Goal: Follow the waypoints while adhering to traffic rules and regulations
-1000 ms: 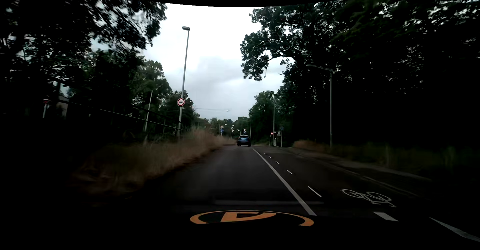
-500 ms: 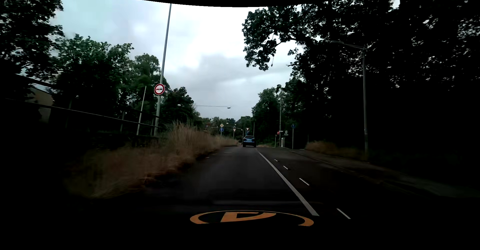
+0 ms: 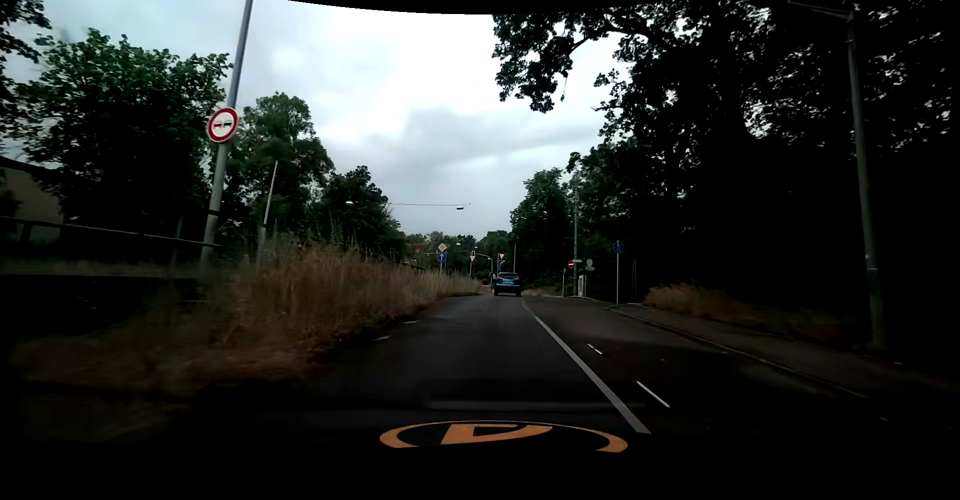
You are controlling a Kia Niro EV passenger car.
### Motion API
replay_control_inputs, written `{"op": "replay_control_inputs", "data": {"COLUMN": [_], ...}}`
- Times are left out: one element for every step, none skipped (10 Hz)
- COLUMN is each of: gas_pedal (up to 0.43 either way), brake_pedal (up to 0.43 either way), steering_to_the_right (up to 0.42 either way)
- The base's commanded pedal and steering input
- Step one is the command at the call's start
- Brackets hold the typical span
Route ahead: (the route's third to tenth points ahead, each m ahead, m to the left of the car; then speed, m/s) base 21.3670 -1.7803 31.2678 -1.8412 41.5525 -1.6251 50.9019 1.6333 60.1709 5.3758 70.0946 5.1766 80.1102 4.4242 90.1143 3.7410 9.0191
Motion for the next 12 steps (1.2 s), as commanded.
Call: {"op": "replay_control_inputs", "data": {"gas_pedal": [0.059,0.059,0.059,0.059,0.059,0.067,0.067,0.079,0.087,0.087,0.098,0.098], "brake_pedal": [0.000,0.000,0.000,0.000,0.000,0.000,0.000,0.000,0.000,0.000,0.000,0.000], "steering_to_the_right": [-0.008,-0.007,-0.007,-0.006,-0.006,-0.006,-0.006,-0.006,-0.004,0.000,0.005,0.013]}}
